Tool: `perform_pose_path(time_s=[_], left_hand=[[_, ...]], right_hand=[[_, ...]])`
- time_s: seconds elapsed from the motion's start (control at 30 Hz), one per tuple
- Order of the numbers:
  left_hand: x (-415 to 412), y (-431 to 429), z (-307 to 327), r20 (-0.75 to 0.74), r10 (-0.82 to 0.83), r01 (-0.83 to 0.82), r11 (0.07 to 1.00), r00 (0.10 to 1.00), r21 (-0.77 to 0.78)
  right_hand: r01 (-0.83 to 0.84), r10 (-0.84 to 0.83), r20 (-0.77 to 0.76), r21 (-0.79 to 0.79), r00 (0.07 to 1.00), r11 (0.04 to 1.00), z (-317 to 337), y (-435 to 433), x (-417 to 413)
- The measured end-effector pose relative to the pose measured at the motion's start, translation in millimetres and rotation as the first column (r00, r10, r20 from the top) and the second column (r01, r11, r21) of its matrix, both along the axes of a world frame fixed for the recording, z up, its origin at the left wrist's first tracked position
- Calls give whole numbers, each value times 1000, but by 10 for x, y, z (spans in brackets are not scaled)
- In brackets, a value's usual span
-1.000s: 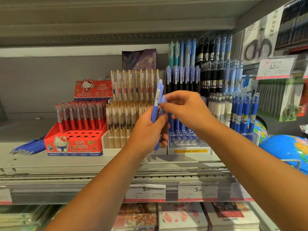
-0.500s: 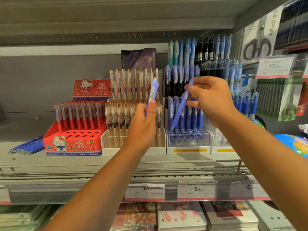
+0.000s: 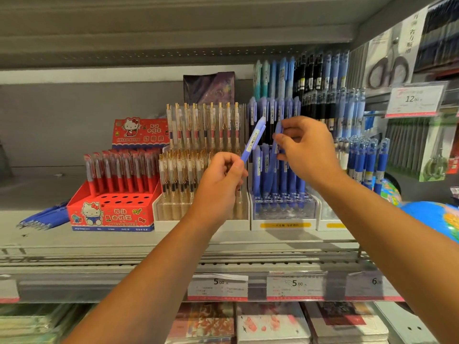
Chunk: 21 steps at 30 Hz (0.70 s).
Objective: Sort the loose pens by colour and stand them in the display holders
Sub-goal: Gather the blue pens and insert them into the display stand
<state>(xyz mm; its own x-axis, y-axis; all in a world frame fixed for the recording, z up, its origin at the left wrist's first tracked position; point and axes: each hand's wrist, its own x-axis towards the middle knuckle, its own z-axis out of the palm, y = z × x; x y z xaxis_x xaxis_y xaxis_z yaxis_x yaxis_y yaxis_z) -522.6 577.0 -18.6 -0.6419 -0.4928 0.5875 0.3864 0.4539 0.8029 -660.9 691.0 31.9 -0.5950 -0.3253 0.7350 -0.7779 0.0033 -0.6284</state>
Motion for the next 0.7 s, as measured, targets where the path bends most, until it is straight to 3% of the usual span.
perform_pose_path(time_s=[0.27,0.4,0.57,0.63,0.7], left_hand=[[-15,-11,-33,36,-40,40,999,999,0],[-34,1,-29,22,-6,6,1000,1000,-24],[-23,14,-7,-37,22,-24,998,999,-52],[-12,12,-7,-54,30,-33,998,998,-53],[-14,10,-8,-75,39,-42,998,996,-44]], right_hand=[[-3,8,-19,230,1000,973,-203,-59,9],[117,-79,-126,335,989,935,-123,13,5],[190,-113,-234,337,966,922,-113,59,81],[15,-9,-41,157,999,988,-93,77,147],[-265,291,280,-125,915,956,-28,113,258]])
